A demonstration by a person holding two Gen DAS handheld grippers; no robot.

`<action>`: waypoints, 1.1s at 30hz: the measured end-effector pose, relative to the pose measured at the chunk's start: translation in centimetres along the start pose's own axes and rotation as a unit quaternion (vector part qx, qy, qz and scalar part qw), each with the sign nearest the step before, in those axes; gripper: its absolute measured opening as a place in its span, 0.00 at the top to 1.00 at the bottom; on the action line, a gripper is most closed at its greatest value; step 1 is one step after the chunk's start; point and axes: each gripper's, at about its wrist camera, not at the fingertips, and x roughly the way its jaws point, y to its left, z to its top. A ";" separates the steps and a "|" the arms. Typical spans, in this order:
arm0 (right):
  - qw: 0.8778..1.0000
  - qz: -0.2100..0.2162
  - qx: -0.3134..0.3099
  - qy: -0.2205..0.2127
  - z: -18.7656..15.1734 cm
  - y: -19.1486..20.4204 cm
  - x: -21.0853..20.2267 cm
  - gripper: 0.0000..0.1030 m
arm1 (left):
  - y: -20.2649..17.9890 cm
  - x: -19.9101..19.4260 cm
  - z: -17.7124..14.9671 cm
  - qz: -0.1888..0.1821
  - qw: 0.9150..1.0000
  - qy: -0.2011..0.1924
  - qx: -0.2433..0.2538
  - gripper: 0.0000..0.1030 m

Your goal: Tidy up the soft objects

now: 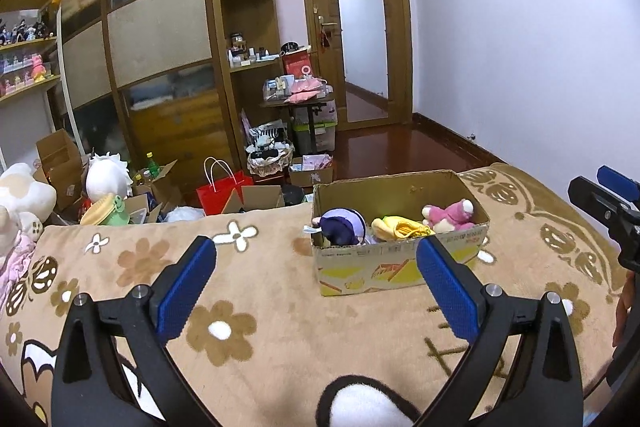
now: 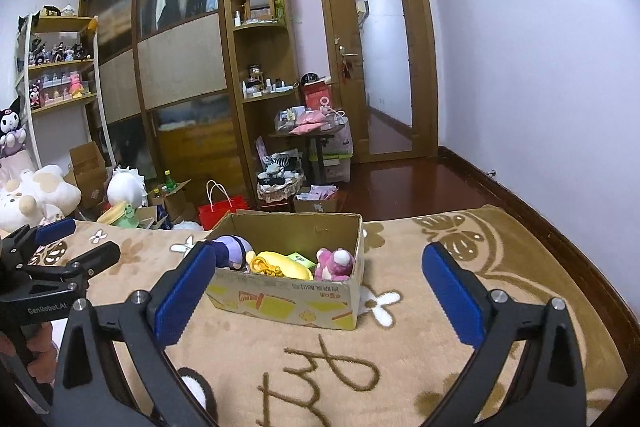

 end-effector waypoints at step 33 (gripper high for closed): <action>1.000 -0.014 0.011 0.011 -3.7 -1.2 1.6 0.00 | -0.7 2.3 -1.8 -0.019 1.000 0.007 0.011 0.03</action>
